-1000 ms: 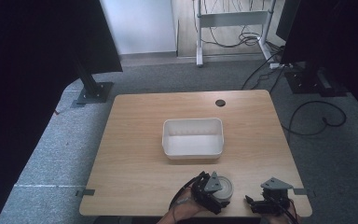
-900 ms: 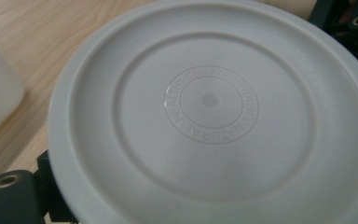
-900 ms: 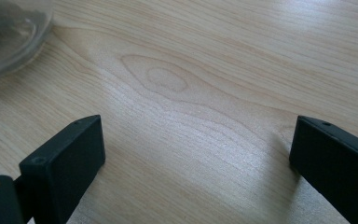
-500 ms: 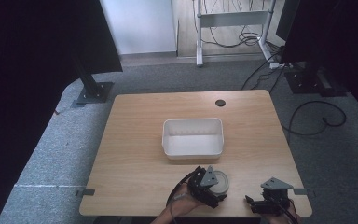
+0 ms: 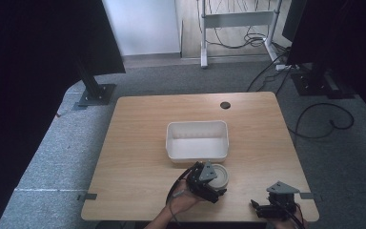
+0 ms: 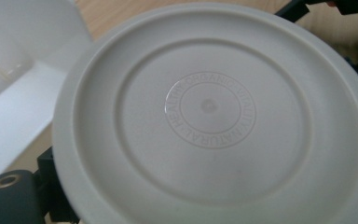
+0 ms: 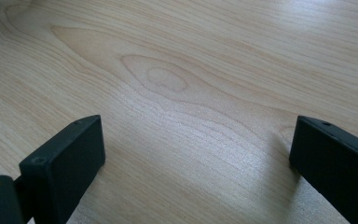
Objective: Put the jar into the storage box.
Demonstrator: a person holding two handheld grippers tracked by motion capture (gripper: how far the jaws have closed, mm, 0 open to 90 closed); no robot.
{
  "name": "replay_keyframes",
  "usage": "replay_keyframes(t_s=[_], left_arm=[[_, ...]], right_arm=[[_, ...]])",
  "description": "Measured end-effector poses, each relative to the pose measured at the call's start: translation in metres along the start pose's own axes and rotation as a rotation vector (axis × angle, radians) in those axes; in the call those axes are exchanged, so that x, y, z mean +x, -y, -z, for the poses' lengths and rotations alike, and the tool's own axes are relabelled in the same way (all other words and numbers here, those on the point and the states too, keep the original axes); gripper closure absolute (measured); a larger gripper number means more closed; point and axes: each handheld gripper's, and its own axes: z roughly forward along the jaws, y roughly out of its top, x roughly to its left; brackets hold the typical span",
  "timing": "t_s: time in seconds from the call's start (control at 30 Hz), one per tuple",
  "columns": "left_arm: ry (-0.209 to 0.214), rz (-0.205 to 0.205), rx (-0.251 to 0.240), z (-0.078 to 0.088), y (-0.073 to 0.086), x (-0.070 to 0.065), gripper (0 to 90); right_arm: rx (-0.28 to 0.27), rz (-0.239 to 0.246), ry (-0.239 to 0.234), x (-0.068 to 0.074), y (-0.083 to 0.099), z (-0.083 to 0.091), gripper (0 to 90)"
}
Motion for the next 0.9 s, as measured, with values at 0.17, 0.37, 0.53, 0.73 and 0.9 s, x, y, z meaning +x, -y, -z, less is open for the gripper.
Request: replay_keyframes(t_s=[0.17, 0.37, 0.53, 0.73, 0.9], left_arm=[[-0.024, 0.016, -0.002, 0.003, -0.001, 0.010, 9.8], [-0.052, 0.027, -0.004, 0.006, -0.005, 0.020, 9.8], [-0.076, 0.033, -0.014, 0.010, -0.011, 0.028, 9.8], [-0.101, 0.054, -0.023, 0.013, -0.014, 0.038, 9.8], [-0.123, 0.076, -0.023, 0.014, -0.018, 0.049, 9.8]], right_arm=[[0.000, 0.000, 0.000, 0.000, 0.000, 0.000, 3.1], [0.000, 0.000, 0.000, 0.000, 0.000, 0.000, 3.1], [0.000, 0.000, 0.000, 0.000, 0.000, 0.000, 3.1], [0.000, 0.000, 0.000, 0.000, 0.000, 0.000, 3.1], [-0.001, 0.002, 0.000, 0.000, 0.000, 0.000, 3.1]])
